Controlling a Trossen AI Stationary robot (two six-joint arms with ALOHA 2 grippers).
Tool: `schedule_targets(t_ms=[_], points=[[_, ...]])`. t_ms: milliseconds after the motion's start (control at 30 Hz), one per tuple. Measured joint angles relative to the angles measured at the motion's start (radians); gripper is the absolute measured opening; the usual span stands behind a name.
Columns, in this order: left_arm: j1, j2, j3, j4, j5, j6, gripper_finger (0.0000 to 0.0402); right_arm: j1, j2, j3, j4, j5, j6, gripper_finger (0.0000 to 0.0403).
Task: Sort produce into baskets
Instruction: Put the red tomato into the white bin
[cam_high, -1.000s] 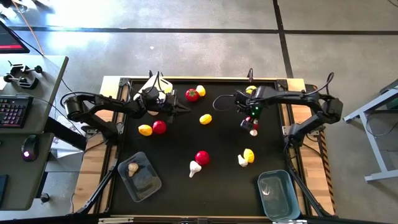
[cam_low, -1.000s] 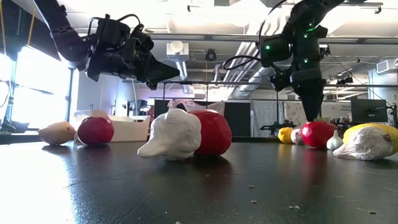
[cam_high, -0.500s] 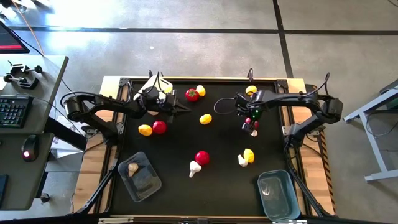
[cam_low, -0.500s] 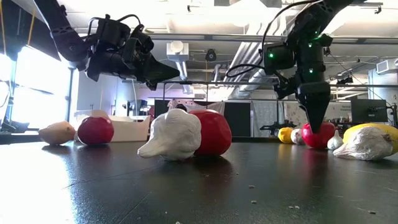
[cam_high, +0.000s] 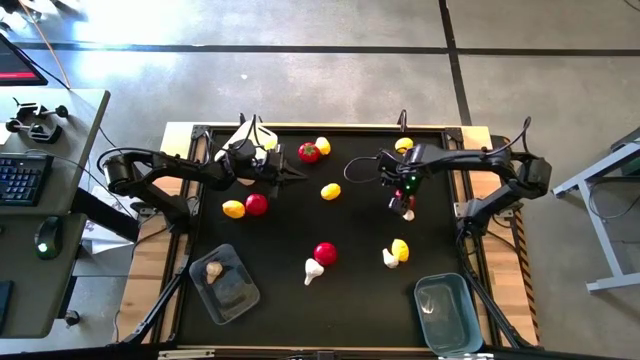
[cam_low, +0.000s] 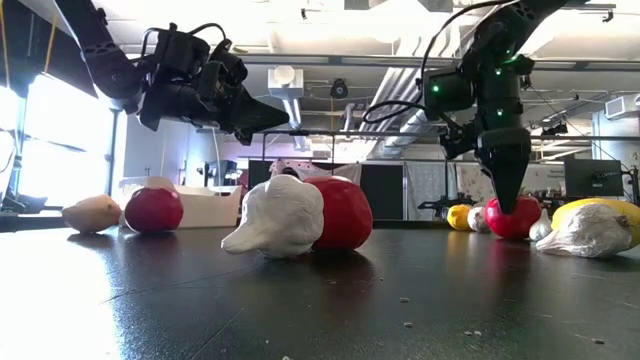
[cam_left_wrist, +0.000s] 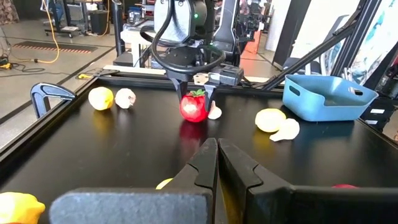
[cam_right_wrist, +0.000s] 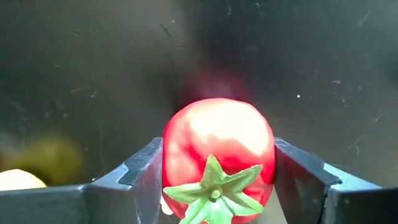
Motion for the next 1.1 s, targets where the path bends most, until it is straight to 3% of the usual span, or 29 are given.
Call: schedule_targets(t_ms=[300,533,867,1100], points=[[0.006,0.0,0.0,0.0,0.008,0.025,0.0,0.0,-0.001,0.112,0.065,-0.108,0.003,0.0224],[0.051,-0.044,0.0,-0.01,0.009,0.056,0.0,0.001,0.0,0.085,0.464,-0.255,0.062,0.0224],[0.058,-0.092,-0.001,-0.034,0.009,0.158,0.0,0.019,0.003,0.078,0.936,-0.255,0.134,0.0224],[0.054,-0.135,-0.001,-0.101,-0.028,0.246,0.0001,0.035,0.097,0.078,1.281,-0.245,0.208,0.0224]])
